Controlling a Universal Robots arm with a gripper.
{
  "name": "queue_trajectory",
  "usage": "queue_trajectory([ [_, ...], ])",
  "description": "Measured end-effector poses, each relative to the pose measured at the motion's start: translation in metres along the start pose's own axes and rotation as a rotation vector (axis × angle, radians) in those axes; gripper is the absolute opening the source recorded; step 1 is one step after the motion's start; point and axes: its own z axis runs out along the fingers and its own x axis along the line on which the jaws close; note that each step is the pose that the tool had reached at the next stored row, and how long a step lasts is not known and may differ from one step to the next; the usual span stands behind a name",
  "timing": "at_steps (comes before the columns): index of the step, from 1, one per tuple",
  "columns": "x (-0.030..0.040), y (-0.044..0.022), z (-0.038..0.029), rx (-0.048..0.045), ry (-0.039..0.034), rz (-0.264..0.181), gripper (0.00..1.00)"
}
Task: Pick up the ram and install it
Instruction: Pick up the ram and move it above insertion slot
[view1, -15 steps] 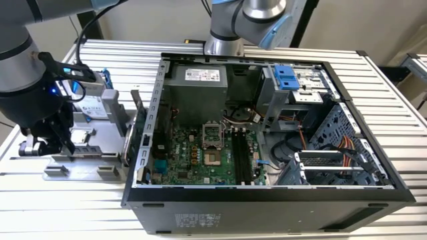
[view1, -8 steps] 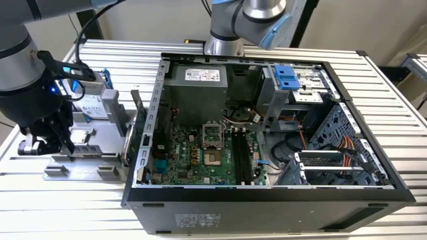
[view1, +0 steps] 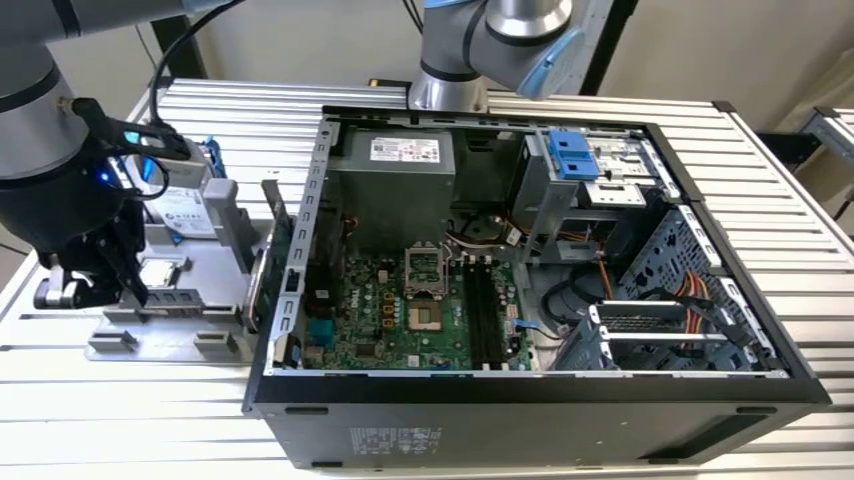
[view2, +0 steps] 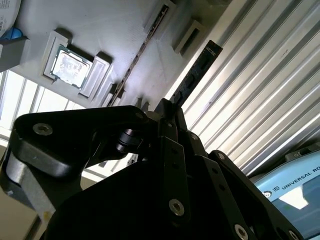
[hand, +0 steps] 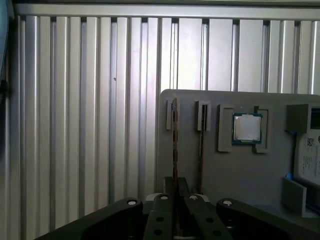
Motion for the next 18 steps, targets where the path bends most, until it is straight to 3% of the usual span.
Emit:
queue_trajectory([
  [18,0.0001,0.0002,-0.0063,-0.0001,0.0,0.0,0.0],
])
